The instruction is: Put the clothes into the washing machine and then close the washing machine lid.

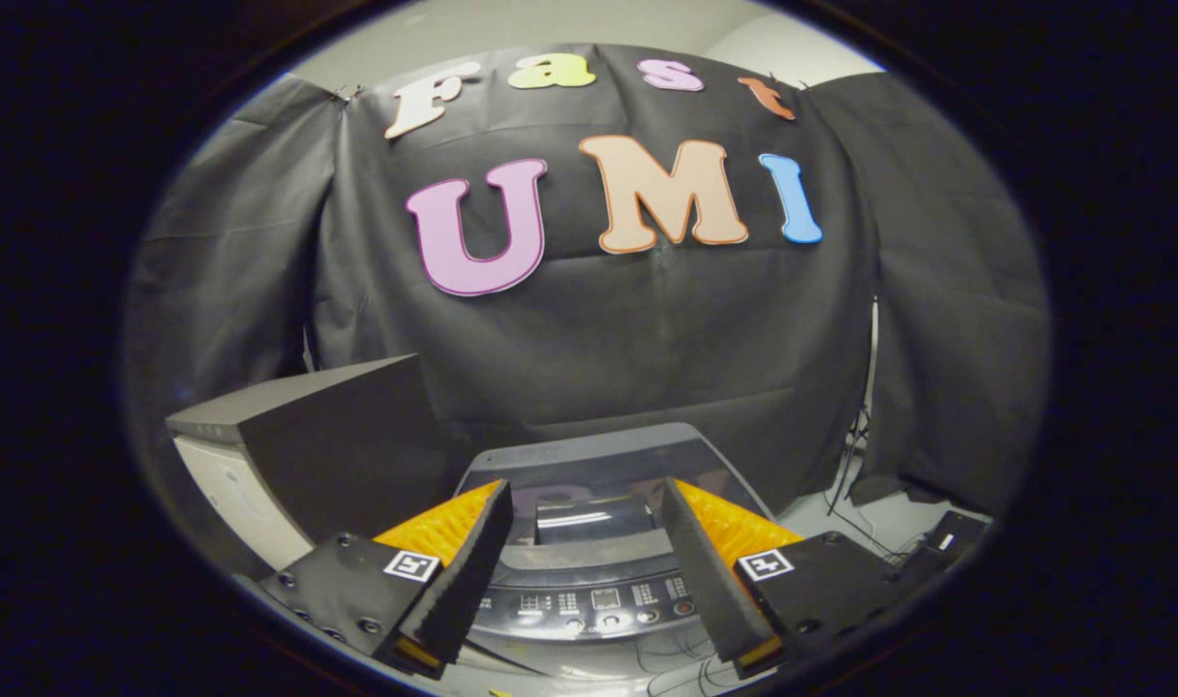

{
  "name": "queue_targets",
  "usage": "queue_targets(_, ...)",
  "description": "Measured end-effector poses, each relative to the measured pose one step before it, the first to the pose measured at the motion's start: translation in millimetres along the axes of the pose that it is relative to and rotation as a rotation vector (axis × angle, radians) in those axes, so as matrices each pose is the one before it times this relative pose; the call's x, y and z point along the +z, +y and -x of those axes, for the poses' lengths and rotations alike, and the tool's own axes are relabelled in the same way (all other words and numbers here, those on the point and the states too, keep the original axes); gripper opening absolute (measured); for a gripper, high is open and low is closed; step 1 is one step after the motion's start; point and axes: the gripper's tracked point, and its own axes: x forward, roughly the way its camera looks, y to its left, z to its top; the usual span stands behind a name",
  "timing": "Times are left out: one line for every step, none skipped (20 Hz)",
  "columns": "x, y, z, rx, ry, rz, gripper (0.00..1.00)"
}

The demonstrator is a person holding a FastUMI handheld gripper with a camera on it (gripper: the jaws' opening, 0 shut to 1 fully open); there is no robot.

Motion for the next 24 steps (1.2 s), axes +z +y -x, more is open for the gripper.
queue_targets(3.79, 4.87, 9.21, 0.01777, -0.0103, 0.00854, 0.97)
queue_targets(1.79, 5.71, 9.09, 0.02325, -0.003, 0.01415, 0.97)
queue_targets(-1.34, 0.73, 9.19, 0.00301, -0.00069, 0.00945, 0.97)
queue_targets(-1.03, -0.99, 10.1, -0.01394, -0.01073, 0.00575, 0.97)
queue_targets(0.04, -0.35, 7.31, -0.01172, -0.01033, 0.01019, 0.97)
queue_targets(-2.06, 3.73, 6.31, 0.00336, -0.01067, 0.02265, 0.97)
queue_targets(-2.25, 0.06, 5.91, -0.00749, -0.01369, 0.02414, 0.97)
queue_targets(-2.9, 0.77, 4.47, -0.00148, -0.00825, 0.02302, 0.97)
queue_targets(-3.73, -0.85, 3.7, -0.00092, -0.01593, 0.01753, 0.97)
queue_targets(-5.4, -1.94, 4.1, -0.0075, -0.01173, 0.00363, 0.97)
queue_targets(-10.47, -3.53, 0.09, -0.00721, 0.01307, 0.00082, 0.97)
queue_targets(-10.48, -0.34, 2.46, 0.00363, 0.02096, 0.00677, 0.97)
queue_targets(-5.09, 2.95, 4.42, 0.0152, 0.00871, 0.01525, 0.97)
queue_targets(-1.48, 1.42, 4.94, 0.01889, -0.00184, 0.01953, 0.97)
queue_targets(-0.48, -2.95, 3.03, 0.00742, -0.00359, 0.00482, 0.97)
queue_targets(1.16, -6.47, 1.91, -0.01515, -0.00643, -0.01442, 0.97)
queue_targets(2.32, -1.01, -0.13, 0.01354, -0.00972, -0.02813, 0.97)
queue_targets(2.56, 3.38, 0.29, 0.02401, -0.01436, -0.02366, 0.97)
queue_targets(2.1, 5.9, -0.71, 0.03334, -0.01154, -0.01652, 0.97)
queue_targets(-0.18, -0.84, -0.96, 0.01042, -0.00168, -0.01109, 0.97)
queue_targets(3.0, -8.24, 2.19, -0.00832, -0.01829, -0.00383, 0.97)
queue_targets(4.82, -8.42, 0.66, -0.01604, -0.02071, -0.00802, 0.97)
queue_targets(3.72, -4.55, 0.15, -0.00855, -0.02332, -0.0092, 0.97)
queue_targets(4.03, -5.58, -0.96, -0.00953, -0.01888, -0.01416, 0.97)
